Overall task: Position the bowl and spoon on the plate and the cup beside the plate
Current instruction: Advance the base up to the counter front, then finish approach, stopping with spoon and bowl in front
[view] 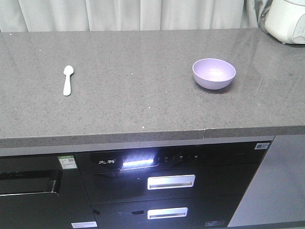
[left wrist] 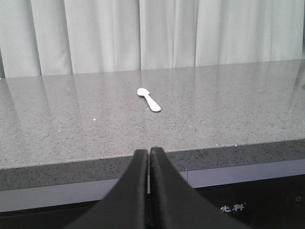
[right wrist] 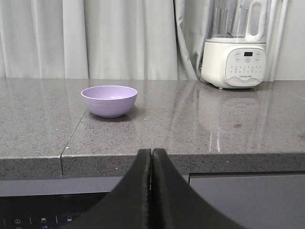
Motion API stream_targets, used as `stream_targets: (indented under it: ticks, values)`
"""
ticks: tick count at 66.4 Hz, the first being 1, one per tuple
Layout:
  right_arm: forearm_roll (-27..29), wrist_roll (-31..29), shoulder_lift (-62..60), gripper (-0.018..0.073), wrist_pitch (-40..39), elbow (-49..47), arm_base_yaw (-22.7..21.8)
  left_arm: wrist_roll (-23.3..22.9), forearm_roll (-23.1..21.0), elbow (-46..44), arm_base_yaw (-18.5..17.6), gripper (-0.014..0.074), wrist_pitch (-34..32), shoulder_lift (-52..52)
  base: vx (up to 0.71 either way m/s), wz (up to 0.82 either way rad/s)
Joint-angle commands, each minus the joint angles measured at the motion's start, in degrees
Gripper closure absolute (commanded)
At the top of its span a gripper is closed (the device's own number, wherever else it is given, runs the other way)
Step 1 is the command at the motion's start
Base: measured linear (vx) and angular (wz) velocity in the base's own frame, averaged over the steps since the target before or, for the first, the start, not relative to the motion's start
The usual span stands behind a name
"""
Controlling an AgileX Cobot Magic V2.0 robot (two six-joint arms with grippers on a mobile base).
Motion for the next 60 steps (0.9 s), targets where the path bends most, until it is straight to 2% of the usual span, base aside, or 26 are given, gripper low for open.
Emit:
stream_targets:
  ticks: [1,60]
  values:
    - [-0.41,-0.19,-0.63,0.0561,-4.05,0.8,-0.3,-0.62,-0.39,1.73,-0.02,0.0602,-3.92,0.55,0.06,0.01]
    - [-0.41,-0.19,-0.63,0.0561,-3.99,0.8,-0.3,-0.62,-0.39,1.73,-0.02,0.0602,-3.92,0.55,0.07,0.02]
